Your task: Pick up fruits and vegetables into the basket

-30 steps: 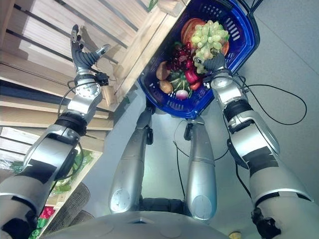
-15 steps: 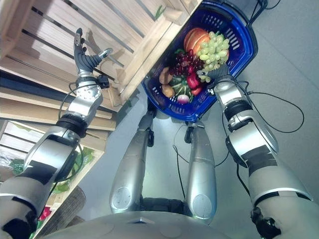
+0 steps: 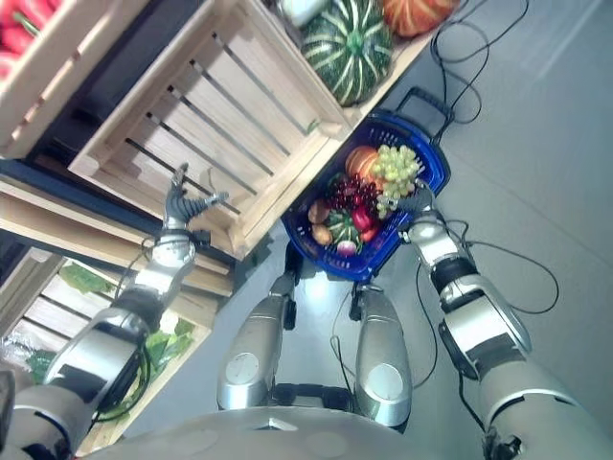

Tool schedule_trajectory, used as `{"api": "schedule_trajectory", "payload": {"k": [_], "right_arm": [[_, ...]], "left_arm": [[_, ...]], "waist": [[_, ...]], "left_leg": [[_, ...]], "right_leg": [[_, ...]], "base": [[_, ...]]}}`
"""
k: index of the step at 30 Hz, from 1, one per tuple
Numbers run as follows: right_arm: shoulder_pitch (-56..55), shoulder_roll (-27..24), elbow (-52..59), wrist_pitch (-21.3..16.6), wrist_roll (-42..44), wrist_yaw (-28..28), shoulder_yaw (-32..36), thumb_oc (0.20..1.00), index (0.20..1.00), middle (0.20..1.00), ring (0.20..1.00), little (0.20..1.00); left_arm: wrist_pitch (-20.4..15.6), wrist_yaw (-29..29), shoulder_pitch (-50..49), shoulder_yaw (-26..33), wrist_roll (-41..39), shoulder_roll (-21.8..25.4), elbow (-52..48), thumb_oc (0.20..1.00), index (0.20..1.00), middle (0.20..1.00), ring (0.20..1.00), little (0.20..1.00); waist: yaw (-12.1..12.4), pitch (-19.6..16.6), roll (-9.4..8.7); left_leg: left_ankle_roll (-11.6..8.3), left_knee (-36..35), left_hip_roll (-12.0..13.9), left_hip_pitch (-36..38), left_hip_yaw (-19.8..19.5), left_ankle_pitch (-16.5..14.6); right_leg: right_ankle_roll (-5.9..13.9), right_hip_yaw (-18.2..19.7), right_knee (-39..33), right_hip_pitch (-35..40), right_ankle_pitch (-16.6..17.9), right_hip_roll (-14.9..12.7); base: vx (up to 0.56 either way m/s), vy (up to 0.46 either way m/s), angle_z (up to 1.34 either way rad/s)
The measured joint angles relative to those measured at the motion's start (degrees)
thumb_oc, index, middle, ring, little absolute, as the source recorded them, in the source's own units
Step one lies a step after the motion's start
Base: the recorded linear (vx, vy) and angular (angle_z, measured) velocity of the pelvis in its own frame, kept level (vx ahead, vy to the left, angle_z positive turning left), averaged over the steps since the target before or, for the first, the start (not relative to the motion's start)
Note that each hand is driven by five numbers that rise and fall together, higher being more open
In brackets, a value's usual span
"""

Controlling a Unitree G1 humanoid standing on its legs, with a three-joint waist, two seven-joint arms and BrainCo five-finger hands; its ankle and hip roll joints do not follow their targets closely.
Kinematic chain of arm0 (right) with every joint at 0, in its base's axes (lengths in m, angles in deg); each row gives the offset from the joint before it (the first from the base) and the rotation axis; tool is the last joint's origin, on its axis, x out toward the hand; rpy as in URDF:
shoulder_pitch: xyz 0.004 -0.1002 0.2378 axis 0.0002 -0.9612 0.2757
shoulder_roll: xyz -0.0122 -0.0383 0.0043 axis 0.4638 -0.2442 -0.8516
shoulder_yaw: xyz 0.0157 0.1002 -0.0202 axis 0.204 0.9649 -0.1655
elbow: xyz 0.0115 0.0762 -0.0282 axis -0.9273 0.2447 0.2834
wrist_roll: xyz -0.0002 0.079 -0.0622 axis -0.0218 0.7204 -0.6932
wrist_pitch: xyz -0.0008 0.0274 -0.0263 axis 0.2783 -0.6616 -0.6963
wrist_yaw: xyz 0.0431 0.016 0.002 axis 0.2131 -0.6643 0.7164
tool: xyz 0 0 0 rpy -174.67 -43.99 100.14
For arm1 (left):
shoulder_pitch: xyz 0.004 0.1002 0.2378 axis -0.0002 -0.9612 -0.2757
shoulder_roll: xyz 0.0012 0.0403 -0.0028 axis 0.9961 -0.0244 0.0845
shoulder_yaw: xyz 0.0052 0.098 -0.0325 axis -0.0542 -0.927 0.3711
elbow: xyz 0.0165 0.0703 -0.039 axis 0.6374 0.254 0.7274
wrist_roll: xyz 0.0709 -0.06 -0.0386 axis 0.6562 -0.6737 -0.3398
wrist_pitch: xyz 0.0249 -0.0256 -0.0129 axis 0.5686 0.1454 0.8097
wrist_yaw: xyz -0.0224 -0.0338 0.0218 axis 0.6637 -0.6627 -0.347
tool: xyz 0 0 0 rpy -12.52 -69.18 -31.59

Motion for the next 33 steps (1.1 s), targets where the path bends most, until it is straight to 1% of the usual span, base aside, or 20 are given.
{"api": "schedule_trajectory", "payload": {"k": [1,3,4,5,8,10,11,13,16,18,20,23,28,31,33], "right_arm": [[-2.8,0.0,0.1,-1.0,-0.4,0.0,1.1,1.0,1.0,1.0,1.0,1.0],[-9.0,-0.2,1.7,-2.9,-1.3,0.0,3.5,1.0,1.0,1.0,1.0,1.0],[-12.0,0.0,2.0,-3.6,-2.1,-0.1,3.8,1.0,1.0,1.0,1.0,1.0],[-14.8,0.2,2.1,-4.4,-2.8,-0.1,4.1,1.0,1.0,1.0,1.0,1.0],[-21.7,1.1,1.9,-5.8,-3.5,-0.1,5.7,1.0,1.0,1.0,1.0,1.0],[-24.8,1.8,0.9,-6.4,-3.5,-0.2,6.5,1.0,1.0,1.0,1.0,1.0],[-25.7,2.4,-0.3,-6.8,-3.5,-0.4,7.5,1.0,1.0,1.0,1.0,1.0],[-27.2,3.0,-2.5,-7.3,-4.6,-1.7,8.4,1.0,1.0,1.0,1.0,1.0],[-28.4,3.3,-5.6,-8.1,-4.8,-3.2,8.7,1.0,1.0,1.0,1.0,1.0],[-29.3,3.6,-9.5,-9.4,-5.7,-4.5,10.0,1.0,1.0,1.0,1.0,1.0],[-30.7,4.2,-12.6,-9.7,-5.7,-5.5,10.8,1.0,1.0,1.0,1.0,1.0],[-32.2,5.1,-14.9,-9.7,-5.8,-6.6,12.3,1.0,1.0,1.0,1.0,1.0],[-34.2,5.3,-17.8,-8.0,-5.8,-8.8,13.0,1.0,1.0,1.0,1.0,1.0],[-34.7,5.3,-18.5,-6.4,-5.8,-10.2,13.0,1.0,1.0,1.0,1.0,1.0],[-35.0,5.3,-18.6,-5.5,-5.8,-10.9,13.0,1.0,1.0,1.0,1.0,1.0]], "left_arm": [[0.0,1.0,-2.7,0.1,1.2,-0.7,0.0,1.0,1.0,1.0,1.0,1.0],[0.0,4.0,-7.5,0.4,3.4,-1.6,0.0,1.0,1.0,1.0,1.0,1.0],[0.1,5.5,-9.6,0.5,4.3,-1.9,0.1,1.0,1.0,1.0,1.0,1.0],[0.3,7.0,-12.0,0.5,5.7,-2.0,0.1,1.0,1.0,1.0,1.0,1.0],[1.4,10.8,-17.2,0.8,8.2,-2.3,2.3,1.0,1.0,1.0,1.0,1.0],[2.5,12.8,-20.2,1.7,9.1,-2.4,4.3,1.0,1.0,1.0,1.0,1.0],[2.5,13.8,-21.4,2.4,9.2,-2.6,5.5,1.0,1.0,1.0,1.0,1.0],[2.7,16.0,-22.6,3.0,9.3,-2.8,8.2,1.0,1.0,1.0,1.0,1.0],[2.7,18.4,-24.1,3.2,9.3,-3.1,10.9,1.0,1.0,1.0,1.0,1.0],[2.6,20.4,-24.6,3.2,9.3,-3.7,13.5,1.0,1.0,1.0,1.0,1.0],[2.6,22.0,-25.4,3.2,9.3,-3.8,15.3,1.0,1.0,1.0,1.0,1.0],[2.7,23.6,-25.8,4.5,9.0,-4.2,16.8,1.0,1.0,1.0,1.0,1.0],[2.8,25.7,-25.9,5.0,8.4,-4.5,17.6,1.0,1.0,1.0,1.0,1.0],[3.8,26.6,-26.0,5.0,7.8,-4.6,17.9,1.0,1.0,1.0,1.0,1.0],[3.9,27.0,-25.9,5.0,7.7,-4.8,17.9,1.0,1.0,1.0,1.0,1.0]], "waist": [[-0.1,-2.6,0.28],[-0.1,-4.3,0.98],[-0.2,-6.1,1.16],[-0.2,-8.2,1.13],[-0.3,-11.9,1.15],[-0.3,-14.9,0.97],[-0.3,-15.9,0.9],[-0.5,-16.9,0.79],[-0.8,-17.9,0.69],[-1.1,-18.3,0.54],[-1.5,-19.5,0.15],[-1.9,-19.8,-0.17],[-2.4,-19.9,0.02],[-3.1,-20.1,0.29],[-3.2,-20.3,0.57]], "left_leg": [[0.2,-0.6,0.0,0.4,0.0,0.2],[0.51,-1.8,0.1,4.9,-0.2,0.1],[0.52,-2.3,0.2,6.0,-0.4,-0.5],[0.55,-2.6,0.3,6.8,-0.4,-1.0],[0.52,-3.7,0.5,10.5,-0.5,-1.8],[0.41,-3.7,0.6,11.6,-0.4,-2.7],[0.36,-3.7,0.6,12.0,-0.3,-2.9],[0.19,-3.7,0.7,13.2,-0.4,-3.2],[-0.04,-3.7,1.1,13.7,-0.2,-3.5],[-0.03,-3.7,1.1,14.4,0.0,-3.7],[0.02,-3.7,1.1,14.5,0.2,-3.8],[0.13,-3.7,1.1,15.2,1.0,-3.9],[0.54,-4.0,1.1,16.0,1.5,-4.7],[0.58,-4.0,1.1,16.1,1.6,-4.7],[0.59,-3.9,1.1,16.3,2.3,-4.8]], "right_leg": [[-0.01,-0.1,-0.9,0.7,0.0,0.1],[0.39,-0.3,-4.3,6.4,0.1,0.5],[0.53,-0.6,-5.6,8.1,0.1,0.7],[0.65,-0.7,-6.9,9.4,0.1,0.9],[0.99,-1.6,-11.3,15.1,0.4,1.5],[1.05,-1.6,-13.1,16.8,0.5,1.8],[1.08,-1.6,-13.9,17.6,0.7,1.9],[0.95,-1.6,-15.2,19.5,0.9,2.2],[0.93,-1.6,-15.8,20.3,0.9,2.5],[0.86,-1.4,-16.0,21.1,0.9,2.6],[0.89,-1.2,-16.2,21.2,0.9,2.6],[1.0,-0.4,-16.1,21.3,1.0,2.6],[1.18,0.4,-16.2,22.0,1.1,2.5],[1.17,0.6,-16.2,22.0,1.1,2.5],[0.91,1.0,-16.3,21.9,1.3,2.5]], "base": [[0.22,-0.056,0.1],[0.23,-0.056,0.16],[0.21,-0.05,0.14],[0.2,-0.047,0.09],[0.14,-0.033,0.1],[0.13,-0.027,0.02],[0.08,-0.014,0.01],[0.07,-0.011,0.04],[0.08,-0.005,-0.01],[0.08,0.001,-0.03],[0.05,0.011,-0.04],[0.03,0.013,-0.13],[0.03,0.01,-0.09],[0.01,0.005,-0.02],[0.01,0.015,-0.1]]}}
